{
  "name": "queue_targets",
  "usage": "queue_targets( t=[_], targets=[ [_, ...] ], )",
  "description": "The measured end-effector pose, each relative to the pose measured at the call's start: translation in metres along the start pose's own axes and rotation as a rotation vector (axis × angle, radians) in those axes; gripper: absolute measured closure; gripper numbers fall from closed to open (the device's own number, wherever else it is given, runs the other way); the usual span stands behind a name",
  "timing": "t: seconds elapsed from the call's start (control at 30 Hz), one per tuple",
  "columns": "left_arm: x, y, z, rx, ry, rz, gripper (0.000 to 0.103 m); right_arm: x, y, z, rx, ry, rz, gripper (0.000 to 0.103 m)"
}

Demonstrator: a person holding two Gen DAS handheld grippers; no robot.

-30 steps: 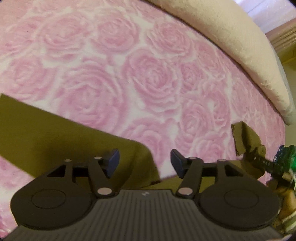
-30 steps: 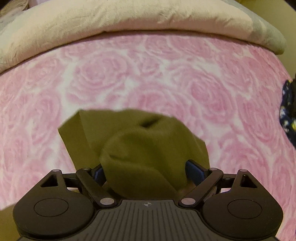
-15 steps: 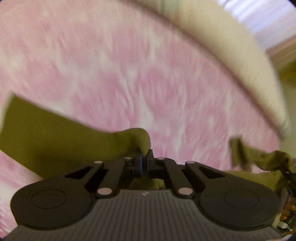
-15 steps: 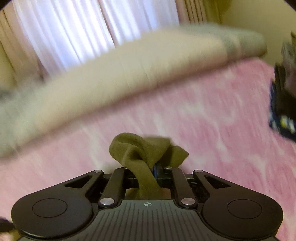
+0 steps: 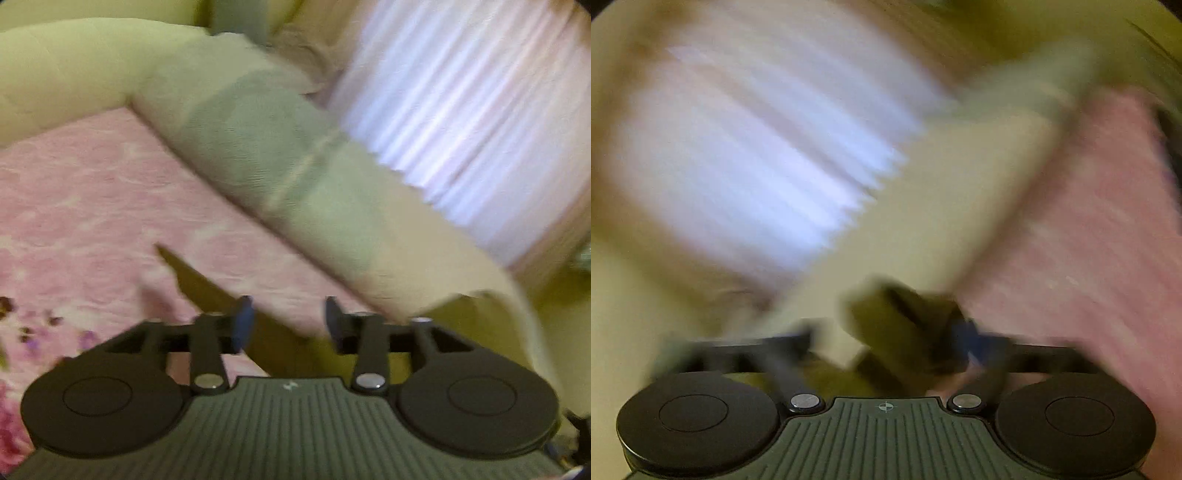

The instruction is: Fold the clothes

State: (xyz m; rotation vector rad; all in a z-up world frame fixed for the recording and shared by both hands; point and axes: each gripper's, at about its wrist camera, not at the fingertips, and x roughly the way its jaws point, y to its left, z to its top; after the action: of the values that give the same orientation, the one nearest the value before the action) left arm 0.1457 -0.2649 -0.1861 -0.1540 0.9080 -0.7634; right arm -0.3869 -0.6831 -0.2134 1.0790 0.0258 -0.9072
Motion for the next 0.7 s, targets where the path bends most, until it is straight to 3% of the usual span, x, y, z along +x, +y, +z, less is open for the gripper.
queue_targets(
  t=[0.07, 0.2, 0.4, 0.5, 0.7],
  targets=[
    [0.018, 0.006, -0.01, -0.01, 0.055, 0.004, 0.06, 0.008, -0.019, -0.016, 0.068, 0.027, -0.054, 0.003],
    [0.036, 0.009, -0.053, 0.049, 0.178, -0.009, 0.06, 0.002, -0.037, -0.068, 0.068, 0.117, -0.1, 0.003],
    [0.055, 0.004, -0.133, 0.237, 0.384, -0.008, 0.06, -0.014, -0.054, -0.138, -0.132, 0.317, -0.305, 0.003],
    [0.06, -0.008, -0.148, 0.314, 0.407, -0.039, 0.06, -0.017, -0.052, -0.155, -0.28, 0.369, -0.361, 0.003],
    [0.097, -0.04, -0.143, 0.443, 0.388, -0.089, 0.059, 0.005, -0.04, -0.147, -0.498, 0.384, -0.404, 0.003]
  ],
)
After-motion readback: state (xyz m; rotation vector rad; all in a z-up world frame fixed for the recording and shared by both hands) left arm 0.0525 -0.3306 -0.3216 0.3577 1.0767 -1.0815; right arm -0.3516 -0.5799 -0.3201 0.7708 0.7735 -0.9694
